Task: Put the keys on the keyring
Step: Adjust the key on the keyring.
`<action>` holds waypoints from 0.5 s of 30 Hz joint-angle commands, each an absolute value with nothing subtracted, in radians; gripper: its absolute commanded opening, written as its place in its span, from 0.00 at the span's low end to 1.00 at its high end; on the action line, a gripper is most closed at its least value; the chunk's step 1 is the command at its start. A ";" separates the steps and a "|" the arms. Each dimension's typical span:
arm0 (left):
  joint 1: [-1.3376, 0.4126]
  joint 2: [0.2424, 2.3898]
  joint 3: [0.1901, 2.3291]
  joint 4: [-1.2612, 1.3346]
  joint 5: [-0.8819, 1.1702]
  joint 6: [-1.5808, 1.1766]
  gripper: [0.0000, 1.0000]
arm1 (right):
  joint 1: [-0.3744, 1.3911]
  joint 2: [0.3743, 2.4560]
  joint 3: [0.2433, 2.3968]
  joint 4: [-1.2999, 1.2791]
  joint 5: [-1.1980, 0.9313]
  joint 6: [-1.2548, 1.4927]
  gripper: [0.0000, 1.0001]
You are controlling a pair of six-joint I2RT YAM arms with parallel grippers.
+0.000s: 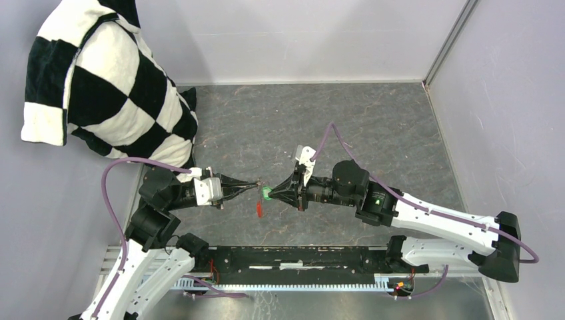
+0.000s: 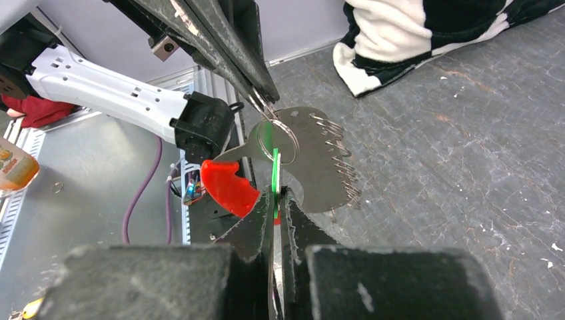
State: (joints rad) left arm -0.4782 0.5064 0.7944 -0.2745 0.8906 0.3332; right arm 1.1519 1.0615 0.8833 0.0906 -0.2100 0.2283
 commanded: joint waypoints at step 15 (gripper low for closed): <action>-0.479 0.513 0.813 -0.267 0.932 0.339 0.02 | 1.157 1.078 0.989 0.002 -0.284 0.155 0.44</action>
State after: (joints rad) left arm -0.4782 0.5076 0.7944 -0.2752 0.8955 0.3336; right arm 1.1519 1.0969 0.9131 0.0090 -0.2779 0.1955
